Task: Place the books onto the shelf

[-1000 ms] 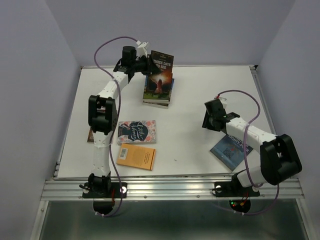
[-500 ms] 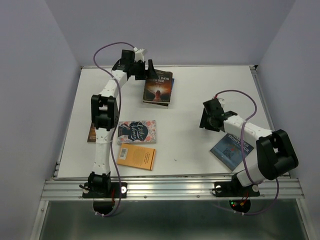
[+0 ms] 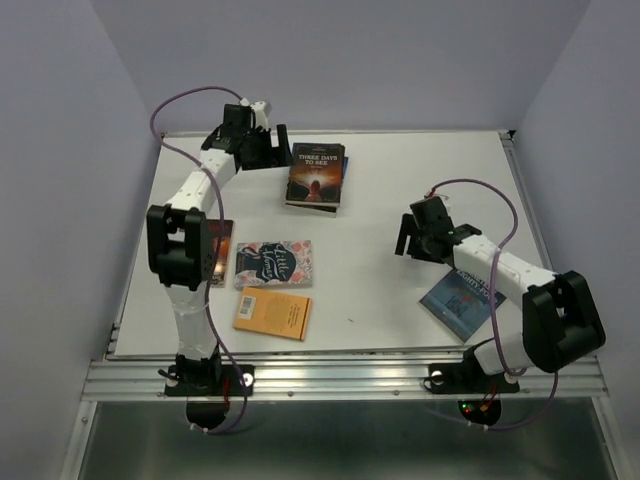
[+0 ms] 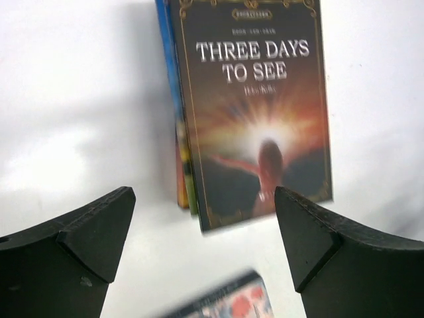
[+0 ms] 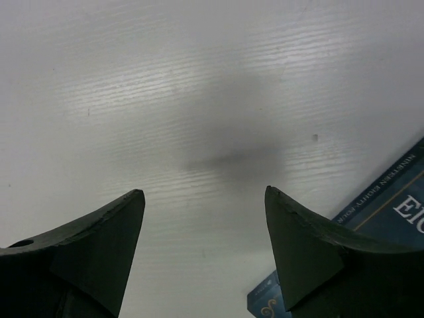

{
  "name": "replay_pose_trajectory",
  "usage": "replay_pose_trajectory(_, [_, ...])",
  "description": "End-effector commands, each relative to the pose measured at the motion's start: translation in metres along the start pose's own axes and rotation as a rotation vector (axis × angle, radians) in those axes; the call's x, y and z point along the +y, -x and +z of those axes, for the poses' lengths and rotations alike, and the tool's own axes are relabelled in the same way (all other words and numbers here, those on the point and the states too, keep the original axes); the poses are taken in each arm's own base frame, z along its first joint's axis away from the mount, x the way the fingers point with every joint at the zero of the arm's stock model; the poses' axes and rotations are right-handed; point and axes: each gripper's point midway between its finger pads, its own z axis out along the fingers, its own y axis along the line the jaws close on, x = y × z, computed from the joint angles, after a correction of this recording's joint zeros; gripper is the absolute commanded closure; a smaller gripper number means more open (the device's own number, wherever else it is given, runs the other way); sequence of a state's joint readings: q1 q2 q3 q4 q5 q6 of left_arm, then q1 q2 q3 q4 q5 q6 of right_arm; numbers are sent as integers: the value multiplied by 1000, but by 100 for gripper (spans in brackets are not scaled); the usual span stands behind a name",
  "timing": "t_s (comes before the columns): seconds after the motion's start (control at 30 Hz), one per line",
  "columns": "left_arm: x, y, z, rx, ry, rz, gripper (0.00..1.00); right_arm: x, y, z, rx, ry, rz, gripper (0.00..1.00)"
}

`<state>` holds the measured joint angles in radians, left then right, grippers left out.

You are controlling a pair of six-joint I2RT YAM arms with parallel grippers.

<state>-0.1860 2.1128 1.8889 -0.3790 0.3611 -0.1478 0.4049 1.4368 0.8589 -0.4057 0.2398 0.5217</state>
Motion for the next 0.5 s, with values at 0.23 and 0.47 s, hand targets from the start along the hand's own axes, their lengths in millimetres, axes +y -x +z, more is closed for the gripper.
replay_pose_trajectory(0.23, [-58, -2, -128, -319, -107, -56, 1, -130, -10, -29, -75, -372, 425, 0])
replay_pose_trajectory(0.47, [-75, -16, -128, -300, -192, -67, 1, -219, -45, -35, 1, -542, 724, 0])
